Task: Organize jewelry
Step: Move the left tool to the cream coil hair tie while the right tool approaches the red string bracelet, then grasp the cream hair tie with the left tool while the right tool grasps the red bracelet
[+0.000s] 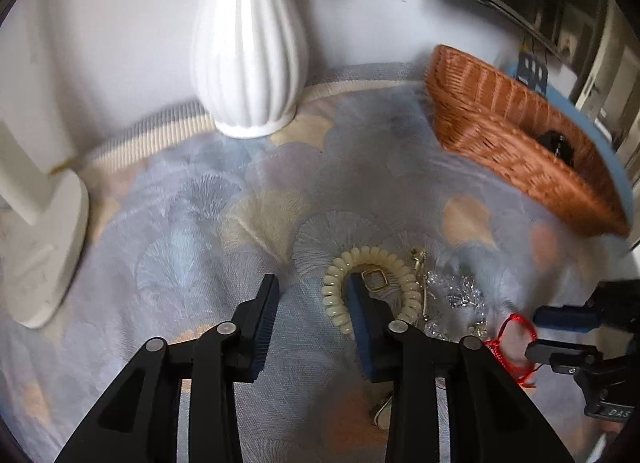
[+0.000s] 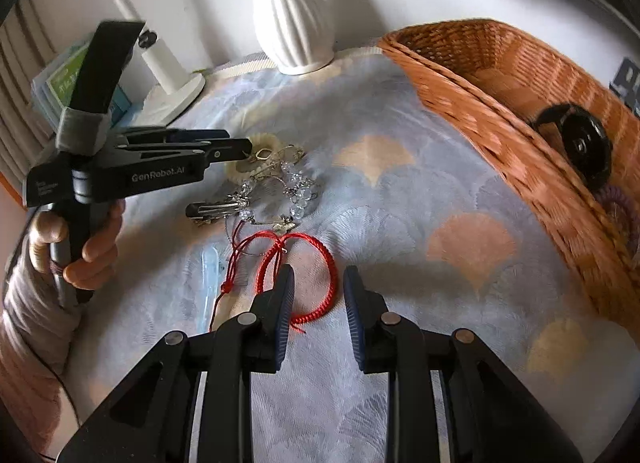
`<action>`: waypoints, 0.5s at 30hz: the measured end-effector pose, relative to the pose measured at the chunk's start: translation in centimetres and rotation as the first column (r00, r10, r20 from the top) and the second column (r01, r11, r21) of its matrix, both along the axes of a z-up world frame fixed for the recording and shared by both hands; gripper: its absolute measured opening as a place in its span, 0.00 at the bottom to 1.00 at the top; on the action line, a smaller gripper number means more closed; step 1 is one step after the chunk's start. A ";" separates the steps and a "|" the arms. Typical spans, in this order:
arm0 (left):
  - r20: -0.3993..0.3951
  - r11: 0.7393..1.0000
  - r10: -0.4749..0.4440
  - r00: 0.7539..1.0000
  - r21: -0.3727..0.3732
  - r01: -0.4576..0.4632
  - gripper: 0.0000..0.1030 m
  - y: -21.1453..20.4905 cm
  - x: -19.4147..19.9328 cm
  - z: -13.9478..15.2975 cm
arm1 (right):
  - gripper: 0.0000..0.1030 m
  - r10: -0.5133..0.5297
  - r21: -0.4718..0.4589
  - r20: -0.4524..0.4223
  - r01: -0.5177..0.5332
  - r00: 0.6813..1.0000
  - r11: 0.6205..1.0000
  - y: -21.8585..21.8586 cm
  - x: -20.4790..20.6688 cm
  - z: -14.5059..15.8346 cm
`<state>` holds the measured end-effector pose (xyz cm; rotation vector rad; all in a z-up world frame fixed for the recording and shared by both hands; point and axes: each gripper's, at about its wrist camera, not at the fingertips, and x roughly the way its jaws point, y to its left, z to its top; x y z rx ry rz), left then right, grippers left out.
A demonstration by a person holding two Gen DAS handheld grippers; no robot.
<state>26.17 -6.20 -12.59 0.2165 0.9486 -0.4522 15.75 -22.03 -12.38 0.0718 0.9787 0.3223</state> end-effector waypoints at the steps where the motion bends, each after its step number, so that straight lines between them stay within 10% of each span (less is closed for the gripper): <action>1: 0.000 1.000 -0.002 1.000 0.005 0.002 0.21 -0.1 0.0 0.0 | 0.27 0.004 -0.012 0.003 -0.004 1.000 1.000 0.4 0.2 0.0; 15: -0.046 0.993 -0.017 0.999 -0.122 0.011 0.11 1.8 -0.3 0.5 | 0.05 0.063 -0.207 0.102 -0.041 0.993 0.978 3.2 -0.3 -0.4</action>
